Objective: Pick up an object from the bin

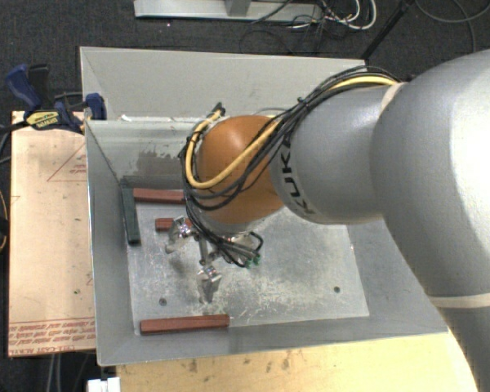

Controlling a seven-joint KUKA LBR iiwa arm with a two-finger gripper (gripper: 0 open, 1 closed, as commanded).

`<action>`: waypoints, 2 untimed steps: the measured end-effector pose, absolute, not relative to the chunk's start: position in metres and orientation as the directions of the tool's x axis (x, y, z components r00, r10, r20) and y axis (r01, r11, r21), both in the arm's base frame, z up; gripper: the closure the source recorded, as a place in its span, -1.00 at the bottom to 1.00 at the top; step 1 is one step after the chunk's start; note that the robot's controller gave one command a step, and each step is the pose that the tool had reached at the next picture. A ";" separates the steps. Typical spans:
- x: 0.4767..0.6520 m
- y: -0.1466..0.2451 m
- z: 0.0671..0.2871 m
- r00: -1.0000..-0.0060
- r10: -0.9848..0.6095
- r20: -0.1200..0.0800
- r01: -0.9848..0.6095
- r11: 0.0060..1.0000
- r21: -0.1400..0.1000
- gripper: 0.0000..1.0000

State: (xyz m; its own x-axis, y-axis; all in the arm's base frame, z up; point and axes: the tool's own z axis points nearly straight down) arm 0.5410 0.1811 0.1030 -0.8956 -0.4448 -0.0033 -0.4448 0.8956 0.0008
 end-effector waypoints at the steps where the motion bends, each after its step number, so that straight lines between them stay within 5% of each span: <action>1: 0.573 0.162 0.106 -0.912 -0.410 -0.008 -0.410 0.912 0.001 -1.00; 2: 0.582 0.136 0.144 -0.883 -0.469 0.004 -0.469 0.883 0.002 -1.00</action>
Offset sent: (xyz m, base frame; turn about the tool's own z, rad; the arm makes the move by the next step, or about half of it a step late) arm 0.0498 -0.0612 0.0731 -0.0701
